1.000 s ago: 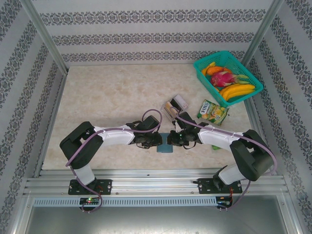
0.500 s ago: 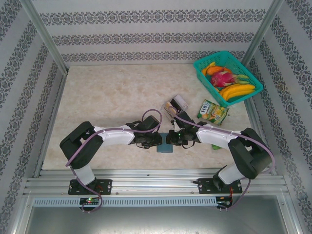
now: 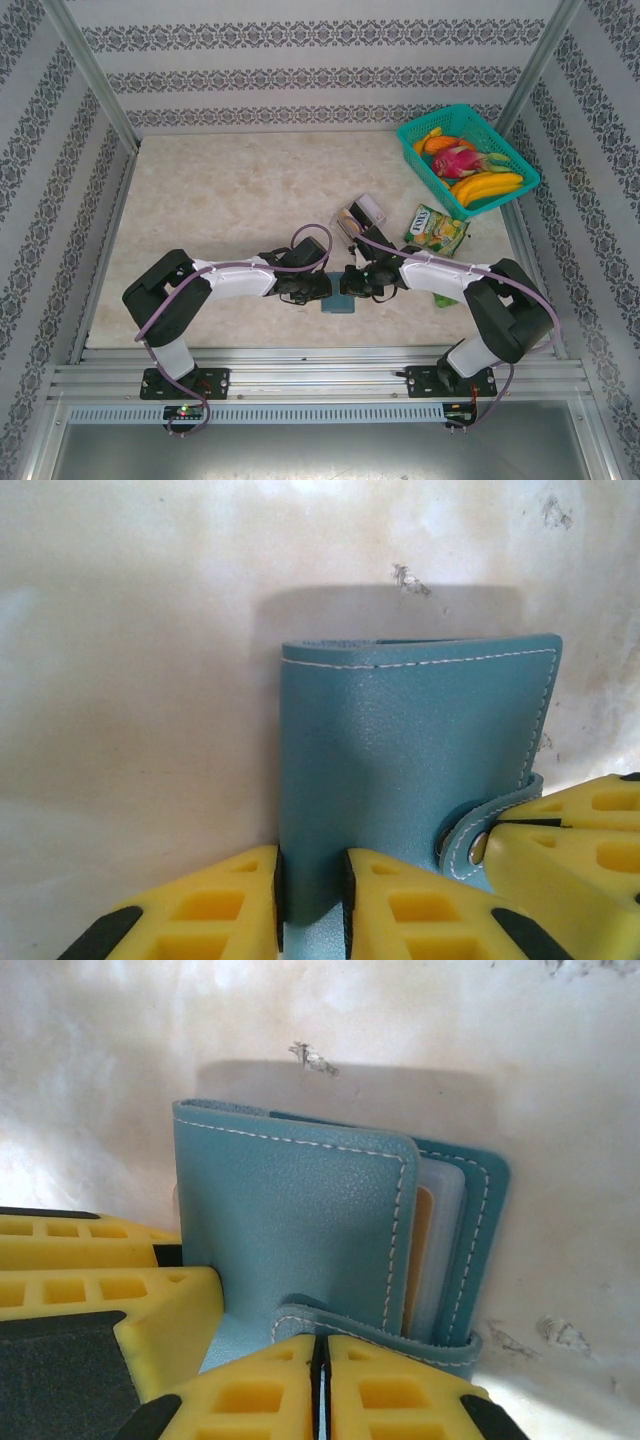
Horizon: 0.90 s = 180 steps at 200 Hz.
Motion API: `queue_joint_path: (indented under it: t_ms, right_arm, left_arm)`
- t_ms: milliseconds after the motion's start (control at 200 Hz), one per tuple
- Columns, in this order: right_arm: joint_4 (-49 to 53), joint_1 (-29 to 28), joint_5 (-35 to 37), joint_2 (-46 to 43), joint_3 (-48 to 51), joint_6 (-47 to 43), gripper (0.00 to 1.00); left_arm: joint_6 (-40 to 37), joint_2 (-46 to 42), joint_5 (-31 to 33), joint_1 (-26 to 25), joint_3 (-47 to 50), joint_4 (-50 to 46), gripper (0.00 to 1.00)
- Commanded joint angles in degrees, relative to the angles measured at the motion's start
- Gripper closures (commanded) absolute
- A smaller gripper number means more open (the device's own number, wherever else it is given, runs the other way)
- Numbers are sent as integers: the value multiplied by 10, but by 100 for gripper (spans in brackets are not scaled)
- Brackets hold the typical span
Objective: Put the credit cards into the card holder
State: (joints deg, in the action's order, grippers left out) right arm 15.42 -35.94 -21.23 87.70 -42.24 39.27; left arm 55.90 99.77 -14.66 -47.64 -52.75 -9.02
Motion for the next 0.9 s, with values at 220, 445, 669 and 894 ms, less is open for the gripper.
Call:
queue_joint_path:
  t_ms: [220,445,669,894]
  right_arm:
    - [-22,11,6,-53,24,11,88]
    - [-21,12,-6,-36,23,10,88]
    - [-18,3,3,-27,22,11,88]
    - [7,17,16,-65,32,-2,88]
  left_arm:
    - [-5,20,-12,-17,-1,-12,74]
    - [-7,23,-10,-18,-5,-14,71]
    - [-11,29,-11,-21,-10,-20,71]
    - [-13,37,-11,-24,-13,-25,71]
